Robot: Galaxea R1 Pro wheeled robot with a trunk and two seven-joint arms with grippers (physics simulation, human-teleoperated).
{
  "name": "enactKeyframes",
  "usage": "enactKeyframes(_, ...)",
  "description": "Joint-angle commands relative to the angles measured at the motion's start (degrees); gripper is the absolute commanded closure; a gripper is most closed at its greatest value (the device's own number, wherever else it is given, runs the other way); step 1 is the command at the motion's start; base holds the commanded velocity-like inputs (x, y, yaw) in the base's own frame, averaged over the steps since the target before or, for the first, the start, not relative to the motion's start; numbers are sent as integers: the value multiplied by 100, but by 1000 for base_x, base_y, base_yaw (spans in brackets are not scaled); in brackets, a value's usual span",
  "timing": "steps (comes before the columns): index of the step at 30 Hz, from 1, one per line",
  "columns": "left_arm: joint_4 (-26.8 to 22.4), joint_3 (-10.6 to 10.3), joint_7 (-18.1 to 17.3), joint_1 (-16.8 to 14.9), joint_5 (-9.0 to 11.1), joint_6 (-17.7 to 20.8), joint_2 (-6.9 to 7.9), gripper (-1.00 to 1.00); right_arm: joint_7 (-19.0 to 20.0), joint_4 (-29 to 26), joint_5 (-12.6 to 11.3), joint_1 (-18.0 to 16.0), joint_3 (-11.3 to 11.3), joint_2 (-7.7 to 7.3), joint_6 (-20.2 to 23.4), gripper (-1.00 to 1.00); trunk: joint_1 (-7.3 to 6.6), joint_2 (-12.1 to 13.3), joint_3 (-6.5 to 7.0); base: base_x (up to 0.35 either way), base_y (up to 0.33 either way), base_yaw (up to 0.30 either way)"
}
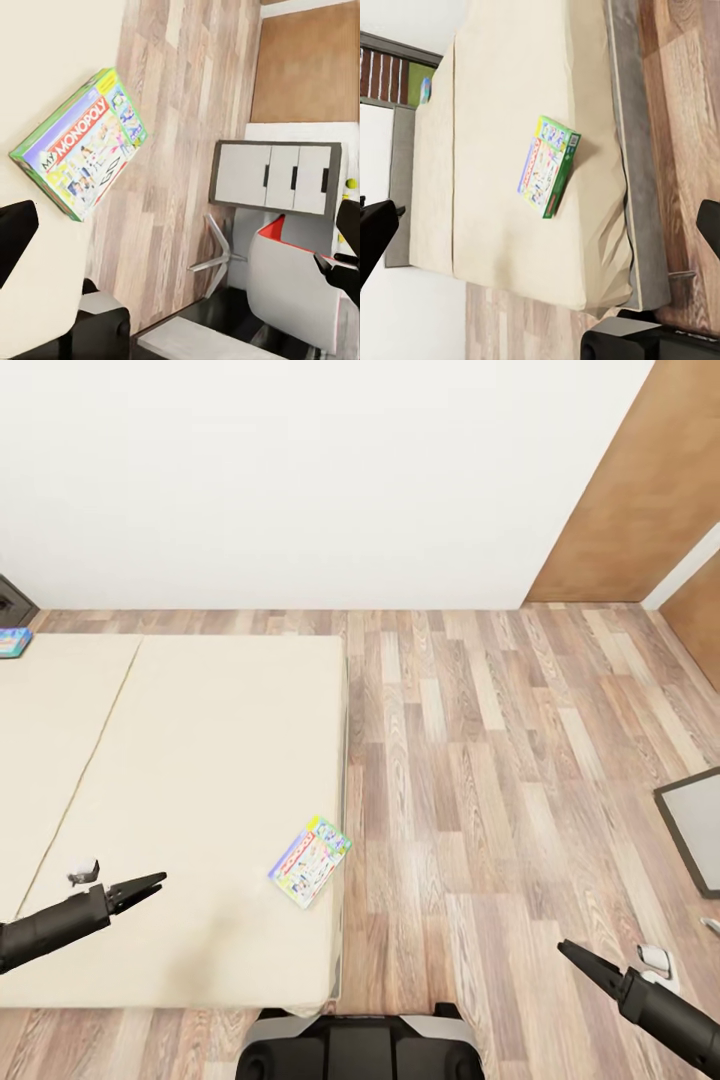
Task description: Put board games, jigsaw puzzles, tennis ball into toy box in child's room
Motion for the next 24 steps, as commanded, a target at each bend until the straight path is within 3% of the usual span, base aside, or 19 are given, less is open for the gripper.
enactKeyframes(1, -5, -28, -51, -5, -60, 55, -14, -100, 18, 4, -12, -3, -8, 1, 57, -100, 3, -9, 3, 0, 0, 0)
enactKeyframes(10, -2, -243, -51, -5, -83, -55, -313, -100, -13, 30, 1, -3, -21, -6, 36, -100, 3, -9, 87, 0, 0, 0)
enactKeyframes(24, -3, -284, -51, -13, -91, -77, -330, -100, -32, 50, 39, -3, -27, -20, -15, -100, 3, -9, 219, 0, 0, 0)
